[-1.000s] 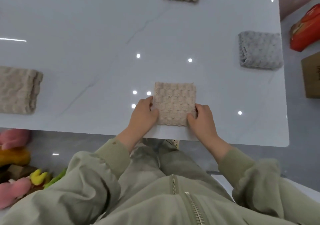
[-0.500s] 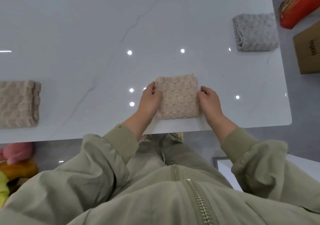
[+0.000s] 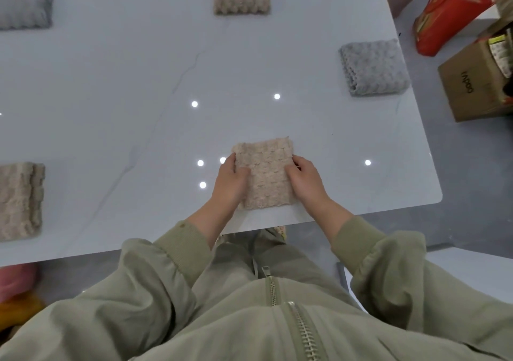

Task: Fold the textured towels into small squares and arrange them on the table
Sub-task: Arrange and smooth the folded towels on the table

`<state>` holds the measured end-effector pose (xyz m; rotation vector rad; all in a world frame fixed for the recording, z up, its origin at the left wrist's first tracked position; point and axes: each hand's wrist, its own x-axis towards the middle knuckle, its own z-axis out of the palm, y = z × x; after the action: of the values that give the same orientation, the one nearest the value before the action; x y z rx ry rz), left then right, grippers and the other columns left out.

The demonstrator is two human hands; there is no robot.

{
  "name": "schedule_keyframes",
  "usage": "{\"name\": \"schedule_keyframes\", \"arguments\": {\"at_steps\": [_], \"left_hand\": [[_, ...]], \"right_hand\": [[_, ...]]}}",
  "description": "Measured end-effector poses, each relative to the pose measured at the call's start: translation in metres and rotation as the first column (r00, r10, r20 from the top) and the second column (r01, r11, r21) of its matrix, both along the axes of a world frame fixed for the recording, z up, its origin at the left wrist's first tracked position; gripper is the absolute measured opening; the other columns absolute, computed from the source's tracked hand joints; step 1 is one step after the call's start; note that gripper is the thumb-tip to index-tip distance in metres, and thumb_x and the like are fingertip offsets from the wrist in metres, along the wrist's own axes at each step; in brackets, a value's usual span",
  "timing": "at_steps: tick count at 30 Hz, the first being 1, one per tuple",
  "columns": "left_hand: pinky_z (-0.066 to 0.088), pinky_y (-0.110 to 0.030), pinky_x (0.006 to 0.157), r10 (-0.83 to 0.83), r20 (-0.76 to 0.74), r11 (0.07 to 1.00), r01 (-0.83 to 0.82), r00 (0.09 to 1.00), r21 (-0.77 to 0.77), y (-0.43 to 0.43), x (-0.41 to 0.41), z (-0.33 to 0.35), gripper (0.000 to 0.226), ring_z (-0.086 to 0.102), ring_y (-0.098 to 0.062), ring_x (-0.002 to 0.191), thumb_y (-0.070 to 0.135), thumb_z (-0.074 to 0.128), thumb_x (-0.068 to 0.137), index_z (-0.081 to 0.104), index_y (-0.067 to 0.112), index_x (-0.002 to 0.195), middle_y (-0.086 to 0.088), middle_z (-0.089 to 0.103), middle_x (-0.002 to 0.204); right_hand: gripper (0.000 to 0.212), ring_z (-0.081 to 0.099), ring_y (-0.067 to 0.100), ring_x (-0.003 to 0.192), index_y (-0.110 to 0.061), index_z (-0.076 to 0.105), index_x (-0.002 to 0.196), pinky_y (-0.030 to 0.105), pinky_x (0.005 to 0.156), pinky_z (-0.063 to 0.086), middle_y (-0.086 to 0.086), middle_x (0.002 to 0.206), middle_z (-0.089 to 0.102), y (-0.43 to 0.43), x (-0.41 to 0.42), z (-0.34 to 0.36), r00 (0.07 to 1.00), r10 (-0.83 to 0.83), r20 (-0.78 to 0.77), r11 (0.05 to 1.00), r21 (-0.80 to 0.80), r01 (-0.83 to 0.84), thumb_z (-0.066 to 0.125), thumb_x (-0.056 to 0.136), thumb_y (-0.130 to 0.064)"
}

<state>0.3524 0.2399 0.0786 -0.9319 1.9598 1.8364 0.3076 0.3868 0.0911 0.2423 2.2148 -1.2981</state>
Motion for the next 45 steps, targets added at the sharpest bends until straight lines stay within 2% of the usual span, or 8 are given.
{"name": "schedule_keyframes", "arguments": {"at_steps": [3,6,10,14,17,36,40,45], "left_hand": [[0.046,-0.017,0.071,-0.019,-0.034,0.993,0.015,0.999,-0.115,-0.003,-0.003,0.008,0.042,0.054,-0.003,0.092,0.007,0.038,0.094,0.042,0.011,0.136,0.005,0.055,0.110],[0.035,-0.034,0.108,-0.131,-0.049,0.929,0.105,0.990,-0.354,-0.017,-0.013,0.007,0.052,0.039,-0.019,0.129,0.011,0.042,0.095,0.029,0.011,0.145,-0.005,0.038,0.143],[0.027,-0.024,0.104,-0.459,-0.063,0.785,0.372,0.886,-0.495,-0.025,-0.039,0.003,0.047,0.037,-0.020,0.130,0.013,0.045,0.094,0.039,0.012,0.141,-0.007,0.040,0.144],[0.034,-0.041,0.106,-0.721,0.049,0.491,0.560,0.691,-0.668,-0.018,-0.069,-0.002,0.045,0.039,-0.028,0.129,0.019,0.045,0.094,0.044,0.011,0.138,-0.009,0.044,0.142],[0.041,-0.043,0.097,-0.796,0.159,0.341,0.649,0.584,-0.680,-0.009,-0.080,-0.004,0.041,0.045,-0.030,0.119,0.022,0.040,0.095,0.047,0.010,0.133,-0.010,0.050,0.131],[0.041,-0.040,0.098,-0.898,0.288,0.060,0.740,0.334,-0.670,0.003,-0.081,-0.005,0.049,0.039,-0.024,0.119,0.025,0.042,0.095,0.036,0.014,0.142,-0.006,0.041,0.138],[0.036,-0.038,0.102,-0.867,0.221,0.168,0.679,0.447,-0.715,-0.003,-0.078,-0.007,0.051,0.036,-0.024,0.127,0.023,0.045,0.093,0.035,0.016,0.143,-0.006,0.039,0.142],[0.020,-0.030,0.111,-0.356,-0.190,0.820,0.208,0.915,-0.532,-0.017,-0.045,-0.004,0.050,0.028,-0.022,0.136,0.009,0.045,0.093,0.036,0.010,0.142,-0.008,0.033,0.147]], "right_hand": [[0.025,0.060,0.041,0.088,0.004,0.062,0.097,0.029,0.062,0.041,0.025,0.096,0.063,0.006,0.000,-0.008,0.997,0.017,-0.073,1.000,0.014,-0.016,0.042,0.093,-0.012],[0.028,0.052,0.016,0.097,-0.007,0.056,0.119,0.020,0.082,0.037,0.004,0.113,0.050,0.026,-0.001,-0.007,0.985,0.042,-0.167,0.982,0.187,-0.011,0.045,0.095,-0.014],[0.020,0.054,0.012,0.083,-0.009,0.064,0.095,0.020,0.074,0.038,-0.002,0.093,0.059,0.042,0.007,0.005,0.877,0.309,-0.368,0.937,0.277,-0.214,0.046,0.089,-0.004],[0.031,0.058,0.020,0.078,-0.007,0.067,0.090,0.025,0.067,0.041,0.003,0.085,0.065,0.034,0.031,0.011,0.482,0.828,-0.287,0.559,0.366,-0.744,0.039,0.080,-0.013],[0.027,0.053,0.021,0.087,-0.005,0.066,0.099,0.030,0.071,0.042,0.006,0.096,0.060,0.026,0.037,0.001,0.340,0.929,-0.149,0.371,0.380,-0.847,0.043,0.085,-0.007],[0.040,0.054,0.018,0.107,-0.012,0.060,0.123,0.030,0.093,0.043,0.002,0.117,0.062,0.017,0.022,0.001,0.426,0.904,-0.043,0.421,0.272,-0.866,0.041,0.087,-0.007],[0.034,0.057,0.016,0.106,-0.011,0.065,0.115,0.028,0.094,0.043,0.001,0.116,0.065,0.021,0.020,0.008,0.547,0.833,-0.083,0.549,0.250,-0.798,0.044,0.090,-0.007],[0.025,0.054,0.006,0.099,-0.010,0.063,0.111,0.022,0.090,0.042,0.001,0.111,0.061,0.035,0.003,0.005,0.914,0.275,-0.298,0.960,0.132,-0.246,0.049,0.091,-0.004]]}}
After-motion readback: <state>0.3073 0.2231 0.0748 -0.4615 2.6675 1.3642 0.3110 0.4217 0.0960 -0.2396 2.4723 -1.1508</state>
